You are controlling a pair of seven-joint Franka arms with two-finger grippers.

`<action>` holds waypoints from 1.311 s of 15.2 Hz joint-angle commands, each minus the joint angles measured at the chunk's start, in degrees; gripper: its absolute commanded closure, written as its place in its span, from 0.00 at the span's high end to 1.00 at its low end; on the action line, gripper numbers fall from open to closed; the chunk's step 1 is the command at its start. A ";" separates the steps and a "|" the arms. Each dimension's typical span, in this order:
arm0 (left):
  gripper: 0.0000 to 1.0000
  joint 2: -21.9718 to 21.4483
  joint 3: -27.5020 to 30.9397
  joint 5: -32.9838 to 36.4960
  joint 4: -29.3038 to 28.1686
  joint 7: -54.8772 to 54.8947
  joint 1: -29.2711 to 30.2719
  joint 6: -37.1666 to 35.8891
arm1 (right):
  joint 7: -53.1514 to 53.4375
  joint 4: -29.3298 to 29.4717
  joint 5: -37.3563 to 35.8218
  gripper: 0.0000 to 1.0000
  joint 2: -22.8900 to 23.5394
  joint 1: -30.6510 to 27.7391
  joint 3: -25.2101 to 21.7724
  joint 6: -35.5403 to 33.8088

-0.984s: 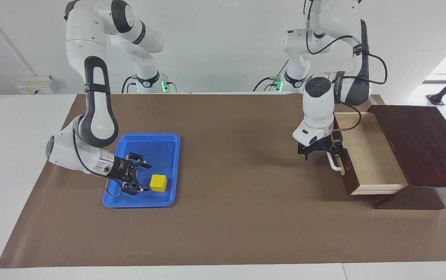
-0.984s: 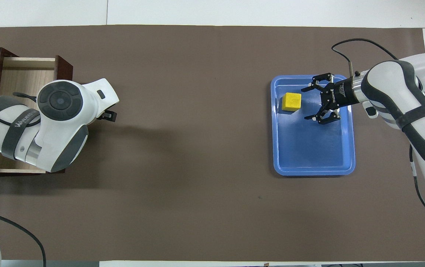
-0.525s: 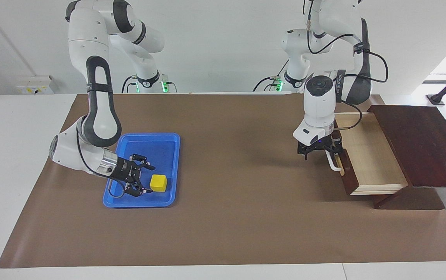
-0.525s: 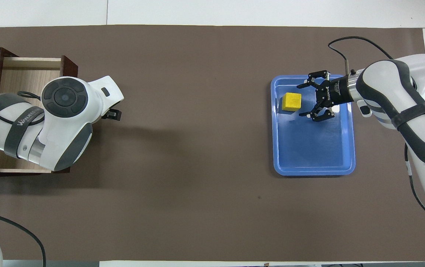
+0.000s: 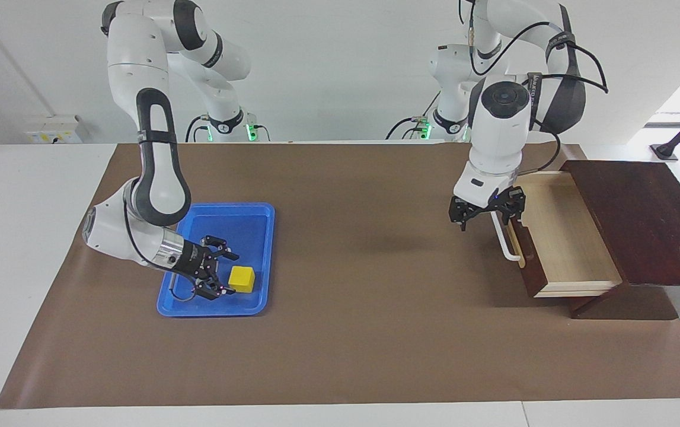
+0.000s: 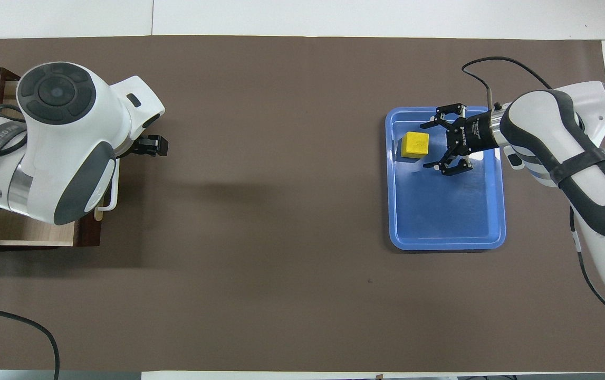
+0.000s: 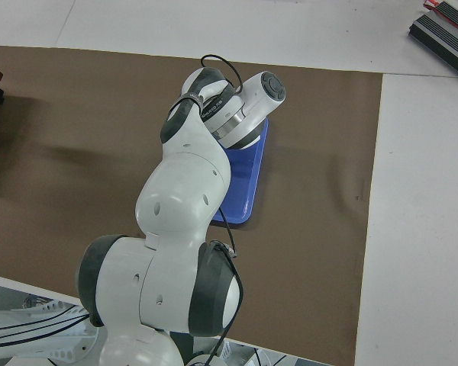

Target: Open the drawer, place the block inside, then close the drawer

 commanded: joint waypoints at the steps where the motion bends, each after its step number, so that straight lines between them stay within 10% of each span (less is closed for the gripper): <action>1: 1.00 1.20 0.70 -5.56 2.52 -10.95 -1.54 -1.71 | -2.01 -0.75 1.46 0.98 -0.15 -0.22 0.15 1.06; 6: 1.00 0.85 0.61 -10.86 1.48 -36.87 -2.94 1.45 | -2.10 -0.75 1.72 0.00 -0.15 -0.22 0.15 1.32; 14: 1.00 0.49 0.70 -10.77 0.59 -60.01 -5.32 4.18 | 0.79 5.29 1.11 0.00 -0.32 -0.14 0.50 -4.46; 20: 1.00 1.02 0.79 -11.47 2.08 -70.73 -4.88 3.66 | 15.64 14.18 0.75 0.00 -2.78 10.65 0.33 -7.30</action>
